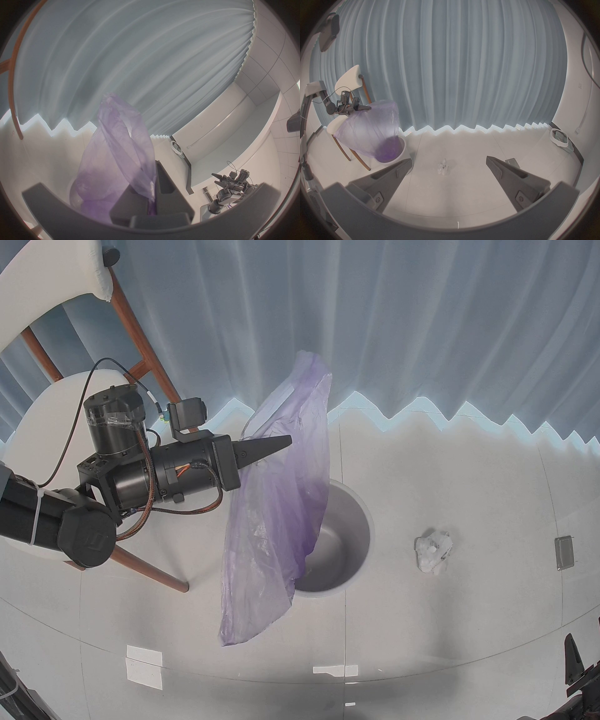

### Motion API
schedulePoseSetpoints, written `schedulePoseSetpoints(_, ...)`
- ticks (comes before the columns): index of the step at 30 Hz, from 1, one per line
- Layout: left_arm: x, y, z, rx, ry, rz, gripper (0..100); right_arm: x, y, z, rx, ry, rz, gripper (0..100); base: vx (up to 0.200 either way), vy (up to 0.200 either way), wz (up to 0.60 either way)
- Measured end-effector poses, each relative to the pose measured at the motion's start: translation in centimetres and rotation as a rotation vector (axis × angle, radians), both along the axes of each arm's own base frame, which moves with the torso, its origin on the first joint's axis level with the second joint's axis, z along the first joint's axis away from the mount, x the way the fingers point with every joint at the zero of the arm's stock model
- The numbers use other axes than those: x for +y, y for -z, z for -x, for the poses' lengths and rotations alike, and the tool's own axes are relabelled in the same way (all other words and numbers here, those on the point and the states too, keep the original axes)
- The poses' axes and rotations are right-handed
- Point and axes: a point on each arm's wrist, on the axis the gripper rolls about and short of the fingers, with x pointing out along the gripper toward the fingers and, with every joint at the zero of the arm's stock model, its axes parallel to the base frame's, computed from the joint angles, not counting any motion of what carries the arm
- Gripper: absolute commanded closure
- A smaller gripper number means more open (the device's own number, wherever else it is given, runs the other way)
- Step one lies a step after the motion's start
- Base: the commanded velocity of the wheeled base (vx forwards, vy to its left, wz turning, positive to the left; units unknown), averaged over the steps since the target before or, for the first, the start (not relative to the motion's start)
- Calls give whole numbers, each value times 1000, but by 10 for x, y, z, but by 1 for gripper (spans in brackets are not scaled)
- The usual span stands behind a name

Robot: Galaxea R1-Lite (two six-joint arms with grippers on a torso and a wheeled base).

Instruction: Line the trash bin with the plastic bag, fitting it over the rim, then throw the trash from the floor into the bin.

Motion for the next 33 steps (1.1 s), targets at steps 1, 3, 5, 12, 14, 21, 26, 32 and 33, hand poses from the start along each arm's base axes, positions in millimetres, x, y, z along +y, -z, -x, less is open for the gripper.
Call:
schedulePoseSetpoints(1, -1, 0, 0, 0, 3, 0, 100, 0, 0, 0, 0, 0, 0, 0, 200, 0, 0)
schedulePoseSetpoints(3, -3, 1, 1, 1, 9, -1, 100, 0, 0, 0, 0, 0, 0, 0, 200, 0, 0)
schedulePoseSetpoints(5, -6, 2, 2, 4, 17, -2, 100, 0, 0, 0, 0, 0, 0, 0, 0, 0, 0)
schedulePoseSetpoints(12, -26, 19, 23, 50, -9, -33, 100, 0, 0, 0, 0, 0, 0, 0, 0, 0, 0)
schedulePoseSetpoints(14, -25, 30, 29, 45, -19, -67, 100, 0, 0, 0, 0, 0, -1, 0, 0, 0, 0)
schedulePoseSetpoints(21, -15, 61, 44, -24, -39, -170, 100, 0, 0, 0, 0, 0, -1, 0, 0, 0, 0)
schedulePoseSetpoints(26, -13, 72, 58, 1, -20, -201, 100, 0, 0, 0, 0, 0, -1, 0, 0, 0, 0)
schedulePoseSetpoints(32, -16, 76, 71, 18, 21, -258, 100, 0, 0, 0, 0, 1, -1, 0, 0, 0, 0)
schedulePoseSetpoints(33, -17, 78, 73, 19, 30, -281, 100, 0, 0, 0, 0, 1, -1, 0, 0, 0, 0)
